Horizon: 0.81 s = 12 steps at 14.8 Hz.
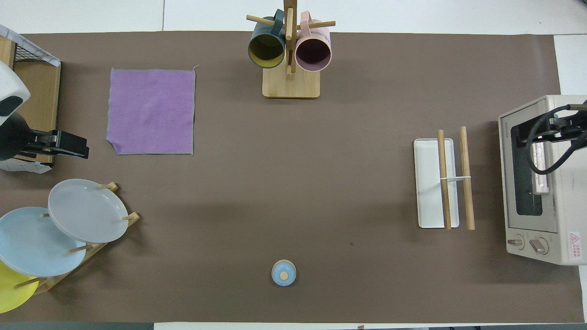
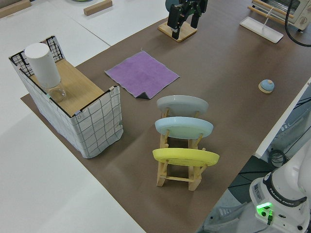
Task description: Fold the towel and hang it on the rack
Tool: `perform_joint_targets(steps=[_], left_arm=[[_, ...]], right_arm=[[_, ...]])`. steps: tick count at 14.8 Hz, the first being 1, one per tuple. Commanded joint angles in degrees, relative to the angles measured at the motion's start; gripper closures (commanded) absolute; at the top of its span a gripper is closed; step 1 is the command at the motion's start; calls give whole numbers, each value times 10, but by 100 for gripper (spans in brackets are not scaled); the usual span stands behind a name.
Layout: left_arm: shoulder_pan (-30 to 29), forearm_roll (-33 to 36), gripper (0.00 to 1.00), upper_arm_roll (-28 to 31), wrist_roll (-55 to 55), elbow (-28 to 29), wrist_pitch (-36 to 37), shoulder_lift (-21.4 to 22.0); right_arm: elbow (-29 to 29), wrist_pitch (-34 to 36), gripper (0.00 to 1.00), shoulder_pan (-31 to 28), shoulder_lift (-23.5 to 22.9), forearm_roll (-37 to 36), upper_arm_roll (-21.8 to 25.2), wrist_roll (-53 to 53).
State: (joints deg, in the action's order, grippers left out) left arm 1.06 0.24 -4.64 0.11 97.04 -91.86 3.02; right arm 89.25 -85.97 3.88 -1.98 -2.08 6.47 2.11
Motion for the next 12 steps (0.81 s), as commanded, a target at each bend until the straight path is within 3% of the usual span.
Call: perform_joint_targets(steps=[1, 8, 10, 12], left_arm=[[2, 11, 0, 3, 2, 6, -1, 10], [2, 10, 0, 3, -3, 6, 7, 11], [-4, 2, 0, 5, -10, 29, -14, 15], [-23, -7, 0, 4, -7, 74, -80, 15]], right_arm=[[15, -6, 0, -4, 13, 13, -1, -8], [15, -2, 0, -4, 13, 13, -1, -7], [15, -2, 0, -4, 13, 13, -1, -7], [15, -2, 0, -4, 13, 12, -1, -7]])
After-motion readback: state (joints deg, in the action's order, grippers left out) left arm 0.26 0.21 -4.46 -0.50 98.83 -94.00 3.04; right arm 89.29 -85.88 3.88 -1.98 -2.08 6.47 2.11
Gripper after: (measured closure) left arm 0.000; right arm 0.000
